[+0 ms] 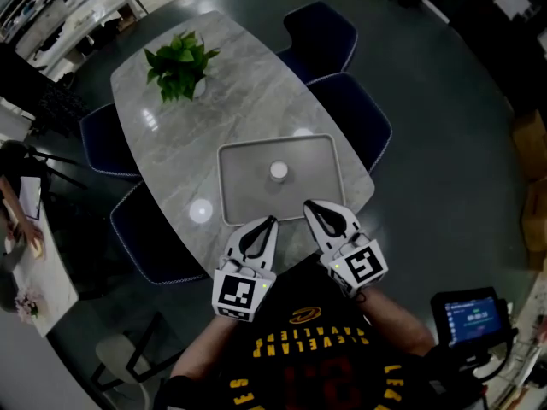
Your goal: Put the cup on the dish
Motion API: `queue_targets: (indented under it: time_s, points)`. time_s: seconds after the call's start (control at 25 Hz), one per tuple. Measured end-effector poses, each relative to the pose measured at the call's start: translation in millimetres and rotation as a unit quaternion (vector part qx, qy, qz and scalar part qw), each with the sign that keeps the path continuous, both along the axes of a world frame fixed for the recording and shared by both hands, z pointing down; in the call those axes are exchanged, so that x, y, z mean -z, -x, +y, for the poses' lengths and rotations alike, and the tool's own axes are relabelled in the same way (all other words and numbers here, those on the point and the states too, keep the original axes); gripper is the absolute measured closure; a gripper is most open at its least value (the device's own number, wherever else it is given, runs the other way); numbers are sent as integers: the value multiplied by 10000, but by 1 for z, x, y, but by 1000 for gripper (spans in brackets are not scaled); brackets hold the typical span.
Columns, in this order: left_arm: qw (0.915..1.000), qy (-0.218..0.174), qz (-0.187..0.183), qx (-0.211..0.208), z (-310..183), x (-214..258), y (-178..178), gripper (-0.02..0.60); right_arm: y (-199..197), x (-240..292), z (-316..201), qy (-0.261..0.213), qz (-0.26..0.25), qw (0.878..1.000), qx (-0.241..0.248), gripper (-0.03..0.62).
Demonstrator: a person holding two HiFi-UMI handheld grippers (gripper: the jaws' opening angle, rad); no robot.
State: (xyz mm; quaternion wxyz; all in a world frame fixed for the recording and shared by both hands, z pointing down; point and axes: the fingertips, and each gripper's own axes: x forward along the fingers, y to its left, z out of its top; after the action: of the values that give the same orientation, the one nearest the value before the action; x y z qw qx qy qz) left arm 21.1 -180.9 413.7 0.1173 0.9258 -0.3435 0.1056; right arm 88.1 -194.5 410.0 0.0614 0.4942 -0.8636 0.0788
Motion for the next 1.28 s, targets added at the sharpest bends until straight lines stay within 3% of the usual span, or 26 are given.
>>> queue_targets:
  time_s: [1.28]
  points:
    - [9999, 139, -16, 48, -3, -5, 0, 571, 8, 3, 0, 46, 15, 9998, 180, 586]
